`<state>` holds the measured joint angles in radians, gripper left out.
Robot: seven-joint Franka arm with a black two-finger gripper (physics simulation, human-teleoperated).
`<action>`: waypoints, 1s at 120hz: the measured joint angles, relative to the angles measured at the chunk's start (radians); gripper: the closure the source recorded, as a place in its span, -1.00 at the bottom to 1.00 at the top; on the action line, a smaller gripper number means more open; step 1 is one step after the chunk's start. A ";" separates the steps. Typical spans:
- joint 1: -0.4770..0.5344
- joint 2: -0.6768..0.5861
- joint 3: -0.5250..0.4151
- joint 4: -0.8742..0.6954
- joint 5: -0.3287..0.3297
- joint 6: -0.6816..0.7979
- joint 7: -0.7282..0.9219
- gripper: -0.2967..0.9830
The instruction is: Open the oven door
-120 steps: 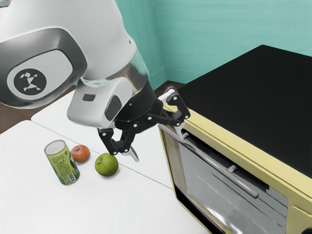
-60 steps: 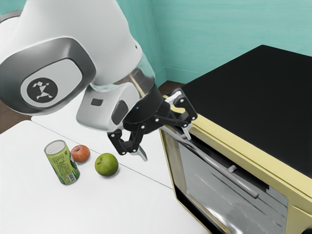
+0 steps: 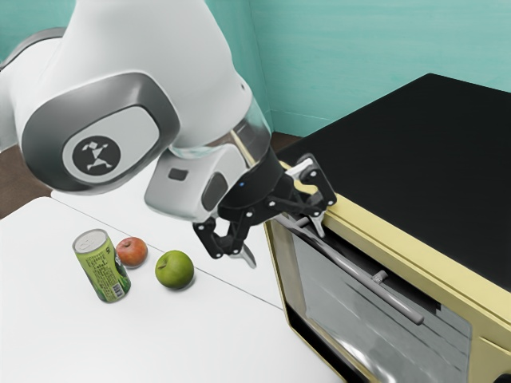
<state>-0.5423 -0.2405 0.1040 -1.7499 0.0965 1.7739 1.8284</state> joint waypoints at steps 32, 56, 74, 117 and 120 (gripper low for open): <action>0.005 -0.012 0.000 -0.021 -0.011 -0.018 -0.005 -0.52; 0.002 -0.122 -0.023 -0.113 -0.006 -0.093 -0.045 -0.28; -0.031 -0.307 -0.421 0.147 0.069 -0.362 -0.160 -0.11; 0.317 0.373 0.598 0.707 -0.010 -0.512 -0.552 -0.45; 0.339 0.396 0.604 0.680 -0.059 -0.506 -0.588 -0.46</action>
<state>-0.2028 0.1556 0.7078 -1.0695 0.0376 1.2678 1.2404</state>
